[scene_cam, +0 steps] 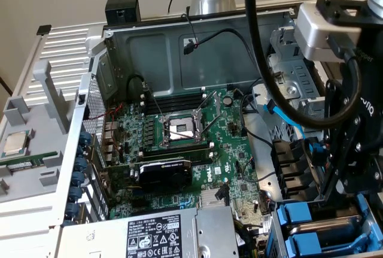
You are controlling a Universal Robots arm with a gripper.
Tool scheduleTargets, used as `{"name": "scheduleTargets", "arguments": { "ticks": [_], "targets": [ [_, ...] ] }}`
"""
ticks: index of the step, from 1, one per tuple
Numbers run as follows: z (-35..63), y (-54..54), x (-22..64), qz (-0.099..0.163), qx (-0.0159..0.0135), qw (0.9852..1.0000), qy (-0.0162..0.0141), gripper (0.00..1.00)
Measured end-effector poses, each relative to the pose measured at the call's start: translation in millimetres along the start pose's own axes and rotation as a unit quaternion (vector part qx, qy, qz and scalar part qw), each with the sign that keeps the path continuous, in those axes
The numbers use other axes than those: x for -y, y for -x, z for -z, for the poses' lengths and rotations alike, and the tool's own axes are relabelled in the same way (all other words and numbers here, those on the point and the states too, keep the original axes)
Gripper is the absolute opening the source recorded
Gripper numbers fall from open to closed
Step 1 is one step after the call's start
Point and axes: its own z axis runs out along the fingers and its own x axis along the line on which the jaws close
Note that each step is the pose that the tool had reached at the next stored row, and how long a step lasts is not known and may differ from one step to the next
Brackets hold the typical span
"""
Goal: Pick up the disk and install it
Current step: 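Insert the first disk wire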
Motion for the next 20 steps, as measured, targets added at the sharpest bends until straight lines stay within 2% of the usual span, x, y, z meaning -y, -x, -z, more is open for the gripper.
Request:
{"name": "scheduleTargets", "arguments": {
  "ticks": [4,20],
  "targets": [
    [0.7,-0.1,0.0,0.0,-0.0008,1.0,0.0,0.16],
    [-0.2,0.3,2.5,0.0,-0.0006,1.0,-0.0005,0.16]
  ]
}}
